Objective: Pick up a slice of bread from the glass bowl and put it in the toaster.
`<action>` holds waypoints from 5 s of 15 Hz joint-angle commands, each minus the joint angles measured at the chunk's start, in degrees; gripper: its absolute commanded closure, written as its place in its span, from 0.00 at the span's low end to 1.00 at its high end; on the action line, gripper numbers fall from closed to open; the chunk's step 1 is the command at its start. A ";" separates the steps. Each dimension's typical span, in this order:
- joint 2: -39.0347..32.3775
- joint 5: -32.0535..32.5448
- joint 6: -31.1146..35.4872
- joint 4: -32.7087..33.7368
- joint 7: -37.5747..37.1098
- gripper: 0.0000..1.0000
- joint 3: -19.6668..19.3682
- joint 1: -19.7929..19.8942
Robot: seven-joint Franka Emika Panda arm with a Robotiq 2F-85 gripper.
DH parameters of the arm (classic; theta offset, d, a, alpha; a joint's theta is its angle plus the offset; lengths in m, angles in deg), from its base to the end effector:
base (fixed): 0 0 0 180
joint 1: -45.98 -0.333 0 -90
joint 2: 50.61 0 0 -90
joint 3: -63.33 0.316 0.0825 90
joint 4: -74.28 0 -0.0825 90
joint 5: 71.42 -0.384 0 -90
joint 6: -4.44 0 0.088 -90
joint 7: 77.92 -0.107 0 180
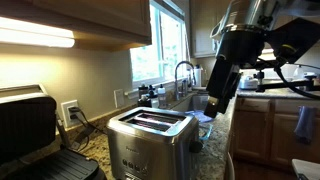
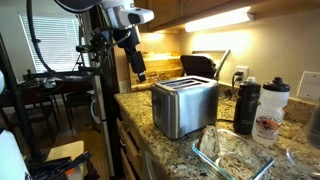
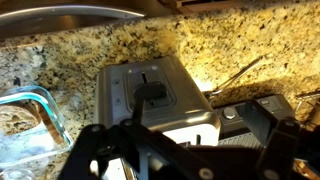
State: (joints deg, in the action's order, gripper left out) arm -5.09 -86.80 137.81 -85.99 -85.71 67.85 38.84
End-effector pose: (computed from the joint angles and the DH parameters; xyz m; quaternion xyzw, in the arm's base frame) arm 0.3262 0.0709 0.4537 -0.9821 0.0489 -0.1465 0.1076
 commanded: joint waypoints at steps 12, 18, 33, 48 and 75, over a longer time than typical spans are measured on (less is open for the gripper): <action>-1.10 0.14 -0.17 -1.22 -0.08 0.00 -0.11 -0.06; -1.54 0.29 -0.08 -0.46 -0.01 0.00 -0.10 0.08; -0.53 3.53 -0.22 1.42 -1.94 0.00 -0.15 5.71; 1.01 12.42 -0.17 0.54 -7.46 0.00 -0.01 16.23; -1.77 13.69 -1.31 2.40 -17.46 0.00 4.06 18.68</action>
State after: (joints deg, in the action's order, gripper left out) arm -6.51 -74.86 137.69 -84.44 -100.35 71.73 55.87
